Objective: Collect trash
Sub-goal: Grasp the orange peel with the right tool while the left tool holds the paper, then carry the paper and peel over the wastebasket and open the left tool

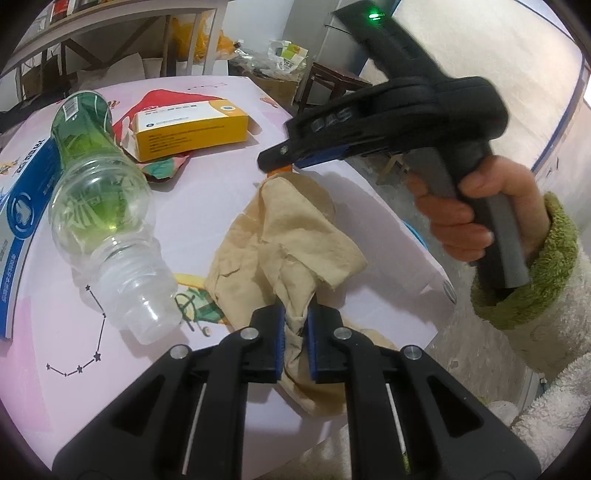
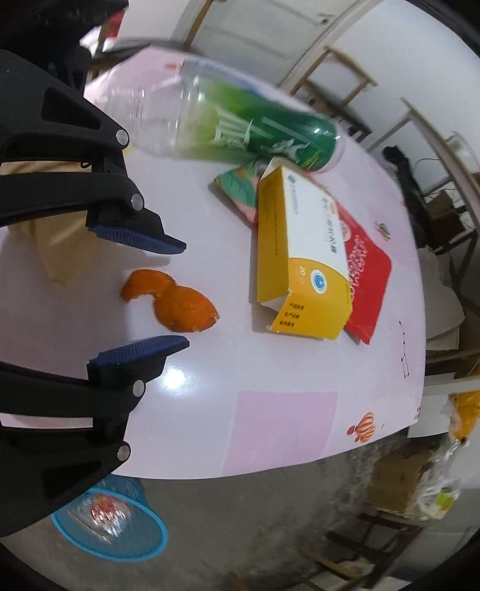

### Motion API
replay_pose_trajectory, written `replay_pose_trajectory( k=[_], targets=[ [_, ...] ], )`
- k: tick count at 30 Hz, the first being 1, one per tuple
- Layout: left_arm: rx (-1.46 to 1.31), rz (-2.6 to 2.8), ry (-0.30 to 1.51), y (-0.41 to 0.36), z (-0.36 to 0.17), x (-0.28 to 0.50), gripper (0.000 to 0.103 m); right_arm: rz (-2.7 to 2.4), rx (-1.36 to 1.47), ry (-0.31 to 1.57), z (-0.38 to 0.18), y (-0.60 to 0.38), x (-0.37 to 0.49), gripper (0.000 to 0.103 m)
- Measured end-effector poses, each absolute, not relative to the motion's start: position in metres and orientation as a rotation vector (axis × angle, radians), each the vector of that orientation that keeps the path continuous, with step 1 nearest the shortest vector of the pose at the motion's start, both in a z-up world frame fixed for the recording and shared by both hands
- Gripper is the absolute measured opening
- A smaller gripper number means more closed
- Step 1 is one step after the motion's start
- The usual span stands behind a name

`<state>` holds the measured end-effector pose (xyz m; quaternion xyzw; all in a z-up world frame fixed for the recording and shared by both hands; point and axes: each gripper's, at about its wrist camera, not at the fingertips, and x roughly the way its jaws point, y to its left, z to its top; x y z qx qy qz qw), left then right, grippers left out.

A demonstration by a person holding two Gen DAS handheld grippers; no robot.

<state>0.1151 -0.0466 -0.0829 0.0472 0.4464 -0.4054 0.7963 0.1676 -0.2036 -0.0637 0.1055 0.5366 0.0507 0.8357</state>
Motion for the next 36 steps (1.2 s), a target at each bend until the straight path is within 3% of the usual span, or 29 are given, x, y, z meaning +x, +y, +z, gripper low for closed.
replay_pose_trajectory(
  k=[3, 5, 10, 23, 31, 36],
  targets=[
    [0.098, -0.869, 0.956, -0.045, -0.082, 0.115, 0.008, 0.08, 0.167, 1.132, -0.067, -0.197, 0.173, 0.032],
    [0.095, -0.867, 0.954, -0.045, -0.081, 0.116, 0.008, 0.073, 0.169, 1.132, -0.067, -0.197, 0.176, 0.02],
    [0.094, -0.864, 0.944, -0.046, -0.077, 0.115, 0.008, 0.087, 0.238, 1.117, -0.066, -0.206, 0.175, 0.012],
    [0.135, -0.935, 0.863, -0.08, -0.032, 0.106, 0.008, 0.0, 0.53, 0.862, -0.007, -0.312, 0.091, 0.011],
    [0.153, -1.189, 0.887, -0.185, 0.004, 0.103, 0.008, -0.263, 0.679, 0.762, -0.01, -0.414, -0.019, 0.011],
    [0.141, -1.3, 1.083, -0.278, -0.009, 0.105, 0.008, -0.409, 0.785, 0.771, -0.04, -0.461, -0.072, 0.011]
  ],
)
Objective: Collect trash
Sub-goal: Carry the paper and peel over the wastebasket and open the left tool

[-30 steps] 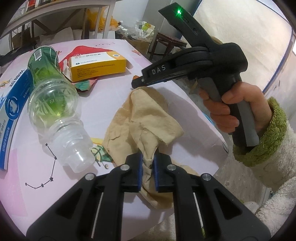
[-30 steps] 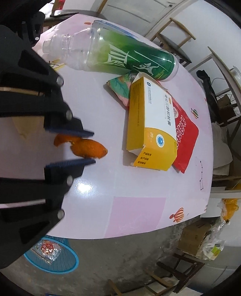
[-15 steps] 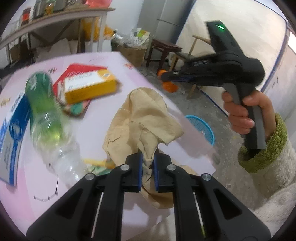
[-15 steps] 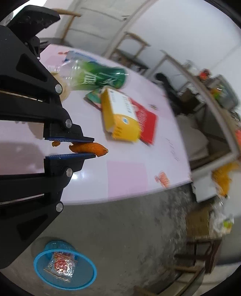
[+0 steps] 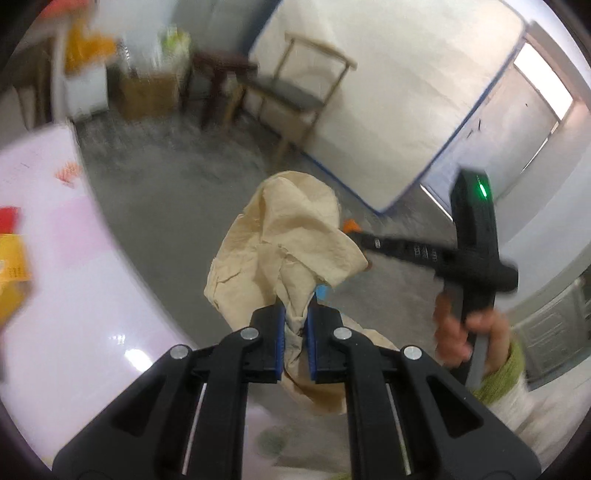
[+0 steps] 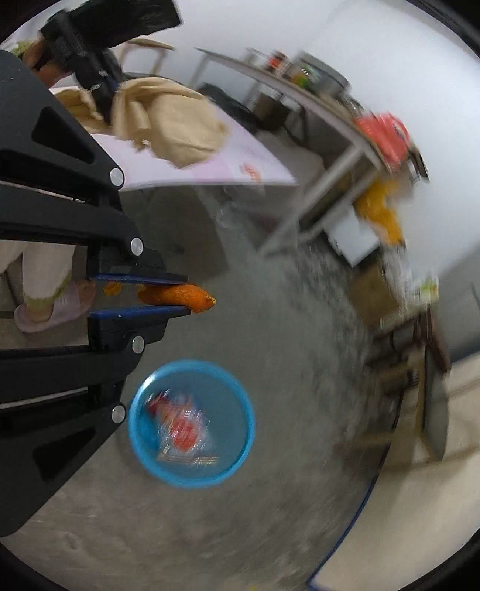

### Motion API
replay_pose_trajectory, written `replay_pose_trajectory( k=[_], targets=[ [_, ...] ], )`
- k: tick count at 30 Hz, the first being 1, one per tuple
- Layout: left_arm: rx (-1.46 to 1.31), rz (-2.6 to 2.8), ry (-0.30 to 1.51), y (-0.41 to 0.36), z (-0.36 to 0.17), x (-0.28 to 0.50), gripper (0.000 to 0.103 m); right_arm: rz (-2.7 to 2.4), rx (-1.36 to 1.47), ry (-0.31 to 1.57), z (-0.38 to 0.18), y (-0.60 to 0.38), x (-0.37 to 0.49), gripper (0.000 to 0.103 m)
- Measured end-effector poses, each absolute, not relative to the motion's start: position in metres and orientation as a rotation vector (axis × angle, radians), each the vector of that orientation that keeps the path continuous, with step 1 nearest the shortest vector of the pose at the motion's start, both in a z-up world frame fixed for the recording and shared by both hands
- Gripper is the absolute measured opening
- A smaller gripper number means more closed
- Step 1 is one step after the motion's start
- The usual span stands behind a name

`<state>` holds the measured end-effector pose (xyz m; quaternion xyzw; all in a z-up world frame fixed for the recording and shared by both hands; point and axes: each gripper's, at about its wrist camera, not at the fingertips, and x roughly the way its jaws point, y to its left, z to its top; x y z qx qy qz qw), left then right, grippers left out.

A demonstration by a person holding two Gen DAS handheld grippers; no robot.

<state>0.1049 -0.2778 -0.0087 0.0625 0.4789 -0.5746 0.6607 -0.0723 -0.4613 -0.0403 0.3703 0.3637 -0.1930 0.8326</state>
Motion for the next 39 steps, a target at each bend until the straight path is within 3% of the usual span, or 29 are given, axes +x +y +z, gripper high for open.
replay_pose_trajectory(
  k=[5, 13, 14, 15, 16, 17, 21, 29, 39],
  targets=[
    [0.106, -1.317, 1.357, -0.37, -0.052, 0.111, 0.008, -0.521, 0.909, 0.799, -0.086, -0.501, -0.108, 0.011],
    [0.158, -1.188, 1.591, -0.477, -0.139, 0.115, 0.009, -0.586, 1.073, 0.802, -0.141, -0.528, -0.149, 0.011],
    [0.167, -1.178, 1.59, -0.484, -0.144, 0.115, 0.012, -0.591, 1.08, 0.802, -0.144, -0.529, -0.151, 0.011],
    [0.19, -1.152, 1.584, -0.494, -0.152, 0.115, 0.022, -0.596, 1.086, 0.801, -0.147, -0.532, -0.153, 0.011],
    [0.199, -1.129, 1.579, -0.499, -0.157, 0.117, 0.04, -0.605, 1.096, 0.8, -0.151, -0.535, -0.156, 0.011],
    [0.197, -1.104, 1.574, -0.506, -0.162, 0.117, 0.046, -0.609, 1.103, 0.798, -0.154, -0.537, -0.158, 0.011],
    [0.184, -1.062, 1.585, -0.511, -0.175, 0.13, 0.052, -0.616, 1.112, 0.809, -0.165, -0.541, -0.162, 0.011],
    [0.126, -1.095, 1.554, -0.486, -0.154, 0.151, 0.052, -0.598, 1.106, 0.845, -0.177, -0.546, -0.141, 0.012],
    [0.079, -1.165, 1.281, -0.385, -0.021, 0.176, 0.053, -0.548, 0.951, 0.866, -0.163, -0.564, -0.044, 0.015]
  ],
)
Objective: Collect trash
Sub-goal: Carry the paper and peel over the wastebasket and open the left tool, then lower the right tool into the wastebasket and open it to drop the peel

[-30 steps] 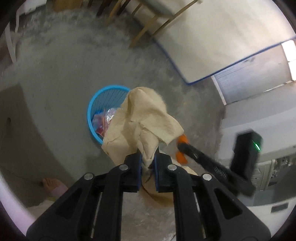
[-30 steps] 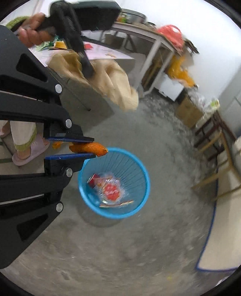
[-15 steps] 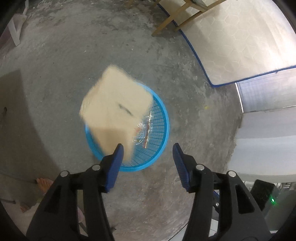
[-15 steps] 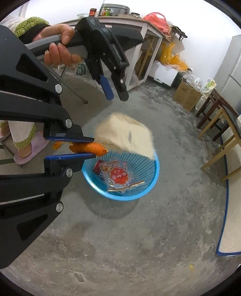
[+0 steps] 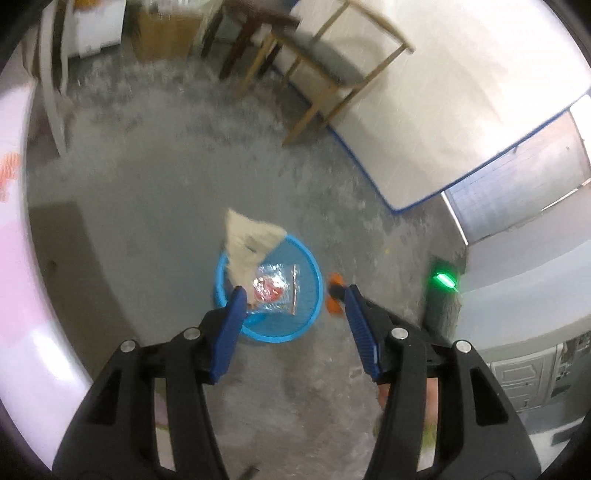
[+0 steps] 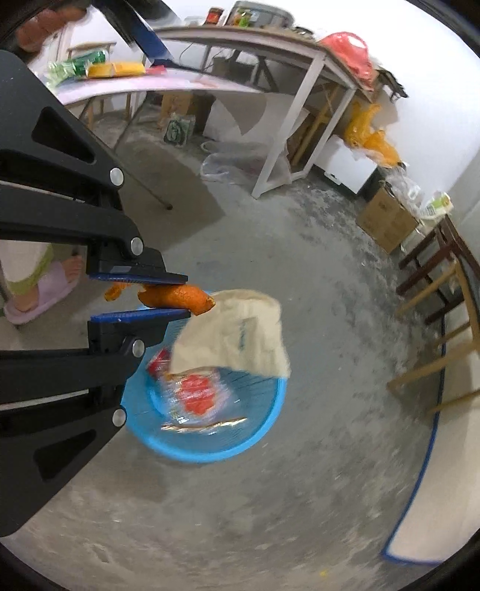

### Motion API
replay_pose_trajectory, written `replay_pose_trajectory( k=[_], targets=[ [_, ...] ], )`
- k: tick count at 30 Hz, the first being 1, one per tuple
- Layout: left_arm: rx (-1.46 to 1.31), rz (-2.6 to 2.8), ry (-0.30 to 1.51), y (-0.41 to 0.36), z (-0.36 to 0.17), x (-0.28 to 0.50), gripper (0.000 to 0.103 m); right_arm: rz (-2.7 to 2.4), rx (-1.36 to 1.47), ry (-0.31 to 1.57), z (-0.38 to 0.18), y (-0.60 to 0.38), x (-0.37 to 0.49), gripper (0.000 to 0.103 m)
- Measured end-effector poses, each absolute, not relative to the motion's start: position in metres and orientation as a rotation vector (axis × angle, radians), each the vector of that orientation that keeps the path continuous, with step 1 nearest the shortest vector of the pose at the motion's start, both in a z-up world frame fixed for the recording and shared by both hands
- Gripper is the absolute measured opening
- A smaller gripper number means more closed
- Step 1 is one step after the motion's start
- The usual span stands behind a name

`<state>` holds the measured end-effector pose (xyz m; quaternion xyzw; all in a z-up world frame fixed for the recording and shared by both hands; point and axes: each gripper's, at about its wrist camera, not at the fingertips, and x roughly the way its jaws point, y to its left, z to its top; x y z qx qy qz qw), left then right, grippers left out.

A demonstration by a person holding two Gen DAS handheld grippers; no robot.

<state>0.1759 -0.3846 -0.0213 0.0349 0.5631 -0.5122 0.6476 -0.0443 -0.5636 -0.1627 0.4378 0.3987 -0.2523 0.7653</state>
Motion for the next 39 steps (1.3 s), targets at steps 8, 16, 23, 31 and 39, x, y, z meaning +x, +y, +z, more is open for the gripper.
replay_pose_trajectory(
  k=[8, 16, 23, 31, 39],
  targets=[
    [0.015, -1.046, 1.038, -0.202, 0.052, 0.177, 0.06, -0.597, 0.931, 0.964, -0.216, -0.598, 0.012, 0.058],
    [-0.127, -0.734, 0.905, -0.025, 0.072, 0.184, 0.062, -0.648, 1.055, 1.045, -0.282, -0.616, 0.037, 0.055],
    [-0.281, -0.578, 0.884, 0.059, 0.053, 0.2, 0.064, -0.797, 1.149, 1.077, -0.336, -0.616, 0.037, 0.04],
    [-0.357, -0.595, 0.847, 0.096, 0.034, 0.202, 0.065, -0.829, 1.041, 1.003, -0.296, -0.618, 0.034, 0.039],
    [-0.358, -0.532, 0.863, 0.117, 0.023, 0.193, 0.066, -0.793, 1.007, 1.16, -0.315, -0.637, 0.106, 0.059]
  ],
)
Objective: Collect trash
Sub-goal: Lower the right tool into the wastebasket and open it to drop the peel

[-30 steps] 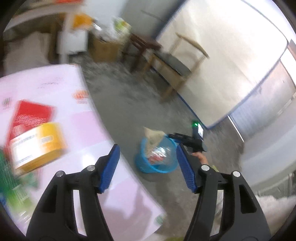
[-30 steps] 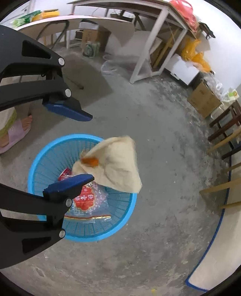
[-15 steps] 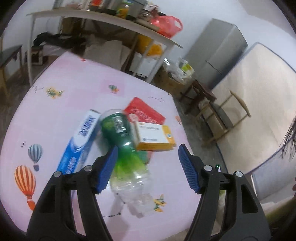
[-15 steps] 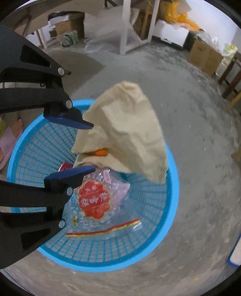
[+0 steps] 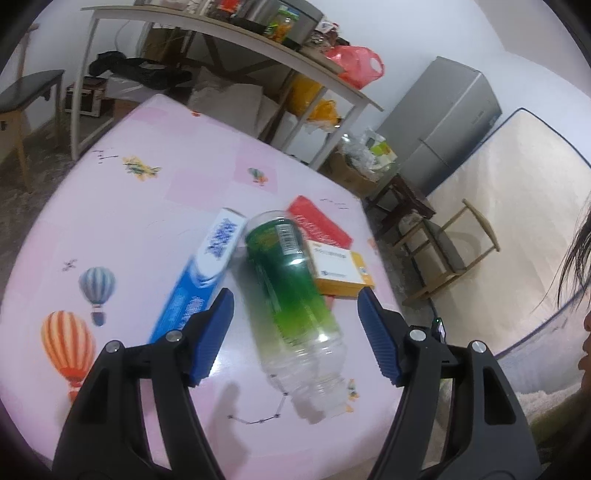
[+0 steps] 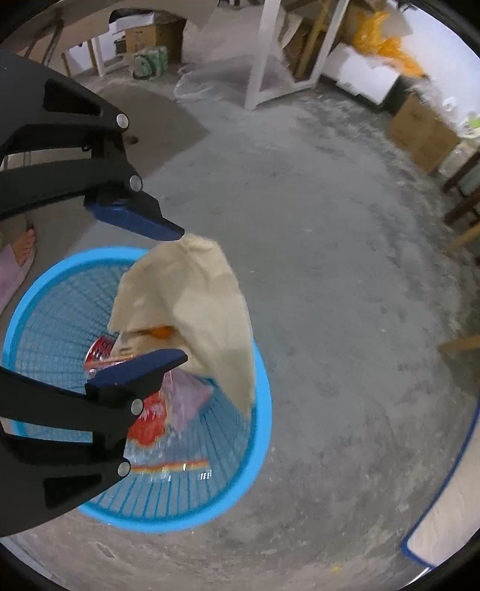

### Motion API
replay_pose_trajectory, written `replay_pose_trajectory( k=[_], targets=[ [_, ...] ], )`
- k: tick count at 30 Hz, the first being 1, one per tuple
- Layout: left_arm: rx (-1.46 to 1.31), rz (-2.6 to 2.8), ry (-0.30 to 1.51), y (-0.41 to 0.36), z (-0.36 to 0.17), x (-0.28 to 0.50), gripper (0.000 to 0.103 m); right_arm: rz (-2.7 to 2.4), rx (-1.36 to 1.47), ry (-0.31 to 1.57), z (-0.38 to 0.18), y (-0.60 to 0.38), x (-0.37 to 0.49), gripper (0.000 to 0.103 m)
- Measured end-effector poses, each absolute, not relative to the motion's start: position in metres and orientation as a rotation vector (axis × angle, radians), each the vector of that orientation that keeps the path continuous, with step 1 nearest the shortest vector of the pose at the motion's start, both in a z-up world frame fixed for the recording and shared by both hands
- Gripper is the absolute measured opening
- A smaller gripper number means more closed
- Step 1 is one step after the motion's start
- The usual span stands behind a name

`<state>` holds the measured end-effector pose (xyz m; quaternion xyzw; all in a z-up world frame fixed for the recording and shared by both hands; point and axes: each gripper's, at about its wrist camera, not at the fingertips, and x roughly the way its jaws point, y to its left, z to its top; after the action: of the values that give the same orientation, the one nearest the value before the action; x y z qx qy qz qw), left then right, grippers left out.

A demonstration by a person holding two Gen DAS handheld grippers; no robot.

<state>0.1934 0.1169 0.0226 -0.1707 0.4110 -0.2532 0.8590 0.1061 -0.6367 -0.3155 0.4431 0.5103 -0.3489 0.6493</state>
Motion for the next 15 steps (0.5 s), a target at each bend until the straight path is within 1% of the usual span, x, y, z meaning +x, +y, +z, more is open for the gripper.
replay_pose_trajectory(
  k=[3, 4, 5, 6, 8, 9, 11, 15],
  targets=[
    [-0.364, -0.489, 0.868, 0.128, 0.02, 0.194, 0.066, -0.85, 1.064, 1.167, -0.335, -0.641, 0.116, 0.059],
    [-0.365, -0.47, 0.871, 0.132, 0.02, 0.194, 0.066, -0.873, 1.078, 1.162, -0.34, -0.641, 0.115, 0.05],
    [-0.364, -0.457, 0.871, 0.135, 0.02, 0.194, 0.066, -0.895, 1.096, 1.153, -0.344, -0.641, 0.112, 0.039],
    [-0.364, -0.447, 0.871, 0.137, 0.019, 0.194, 0.066, -0.905, 1.132, 1.122, -0.349, -0.641, 0.107, 0.037],
    [-0.366, -0.431, 0.873, 0.142, 0.018, 0.195, 0.066, -0.893, 1.202, 1.043, -0.352, -0.637, 0.098, 0.023],
    [-0.368, -0.427, 0.874, 0.143, 0.016, 0.196, 0.066, -0.891, 1.227, 1.012, -0.351, -0.635, 0.094, 0.022],
    [-0.37, -0.426, 0.88, 0.143, 0.014, 0.2, 0.066, -0.889, 1.255, 0.94, -0.345, -0.63, 0.082, 0.006],
    [-0.369, -0.439, 0.892, 0.141, 0.009, 0.206, 0.066, -0.92, 1.264, 0.905, -0.341, -0.622, 0.058, 0.005]
  ],
)
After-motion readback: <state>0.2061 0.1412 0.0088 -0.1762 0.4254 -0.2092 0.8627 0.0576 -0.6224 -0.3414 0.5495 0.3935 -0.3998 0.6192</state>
